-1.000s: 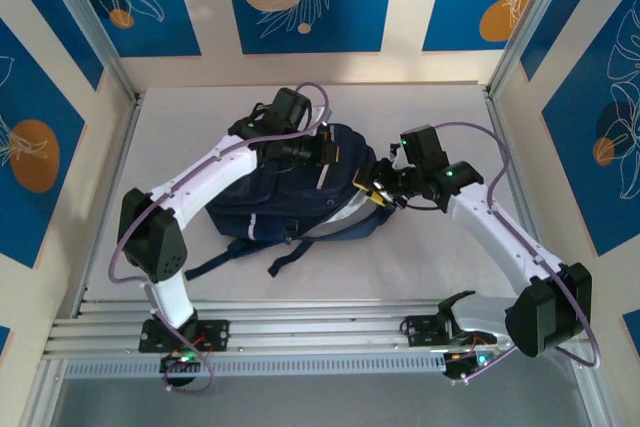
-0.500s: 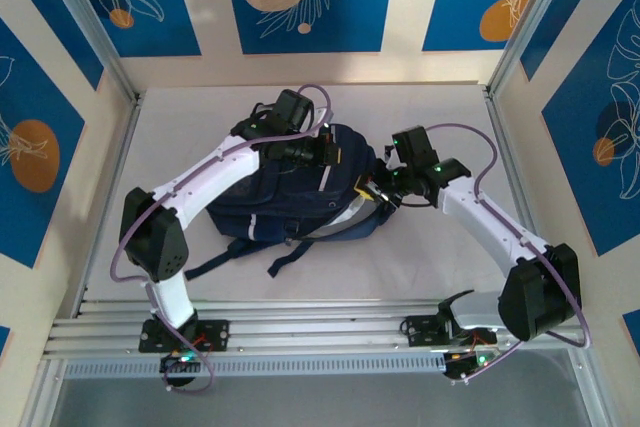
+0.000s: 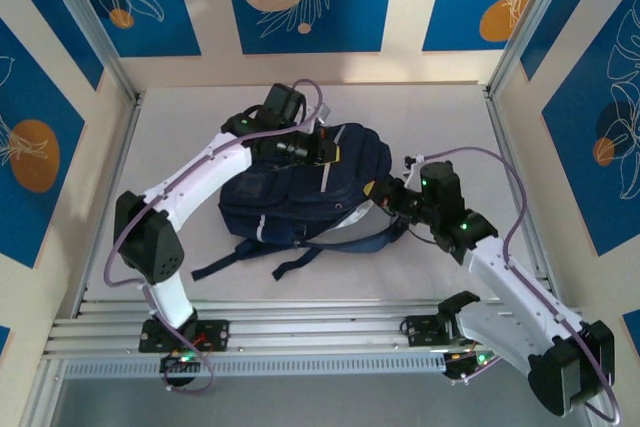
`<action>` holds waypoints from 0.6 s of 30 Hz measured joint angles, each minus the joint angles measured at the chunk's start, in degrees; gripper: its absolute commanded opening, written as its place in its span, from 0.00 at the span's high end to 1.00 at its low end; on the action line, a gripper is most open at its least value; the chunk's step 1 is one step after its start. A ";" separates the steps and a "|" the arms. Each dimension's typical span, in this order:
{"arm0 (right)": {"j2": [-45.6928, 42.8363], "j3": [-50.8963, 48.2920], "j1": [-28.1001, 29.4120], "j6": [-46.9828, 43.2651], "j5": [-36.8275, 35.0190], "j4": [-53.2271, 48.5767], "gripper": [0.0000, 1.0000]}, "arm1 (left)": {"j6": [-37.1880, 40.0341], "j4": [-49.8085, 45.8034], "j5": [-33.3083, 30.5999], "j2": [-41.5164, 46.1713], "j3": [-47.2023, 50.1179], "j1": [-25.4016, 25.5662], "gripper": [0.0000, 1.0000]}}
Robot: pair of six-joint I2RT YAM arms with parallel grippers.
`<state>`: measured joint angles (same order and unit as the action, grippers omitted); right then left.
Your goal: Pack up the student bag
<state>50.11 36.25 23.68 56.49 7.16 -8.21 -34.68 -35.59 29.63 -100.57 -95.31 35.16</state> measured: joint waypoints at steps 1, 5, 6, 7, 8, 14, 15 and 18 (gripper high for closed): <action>-0.79 -1.14 0.07 0.11 0.26 1.81 1.00 | -0.04 -0.24 0.44 0.13 0.00 -0.24 1.00; -2.97 -3.58 0.66 0.09 0.33 5.95 1.00 | -0.39 -1.01 1.75 0.42 0.00 -1.01 1.00; -3.58 -4.00 0.66 0.09 0.33 6.47 1.00 | -0.37 -1.09 1.92 0.48 0.00 -1.05 1.00; -4.48 -4.52 0.63 0.07 0.37 7.04 1.00 | -0.35 -1.27 2.14 0.59 0.00 -1.14 1.00; -5.44 -4.98 0.63 -0.11 0.55 7.41 1.00 | -0.33 -1.44 2.27 0.68 0.00 -1.25 1.00; -8.76 -5.46 0.26 -2.16 0.81 4.24 1.00 | 0.04 -1.31 2.25 1.55 -0.02 -5.16 1.00; -8.76 -5.46 0.26 -2.56 0.83 3.72 1.00 | 0.07 -1.33 2.34 1.77 -0.02 -5.29 1.00; -8.76 -5.46 0.20 -3.67 0.76 2.69 1.00 | 0.07 -1.42 2.32 2.01 -0.02 -5.29 1.00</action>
<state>41.34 30.79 23.88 52.82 7.92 -5.52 -34.61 -37.01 31.94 -98.56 -95.33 29.87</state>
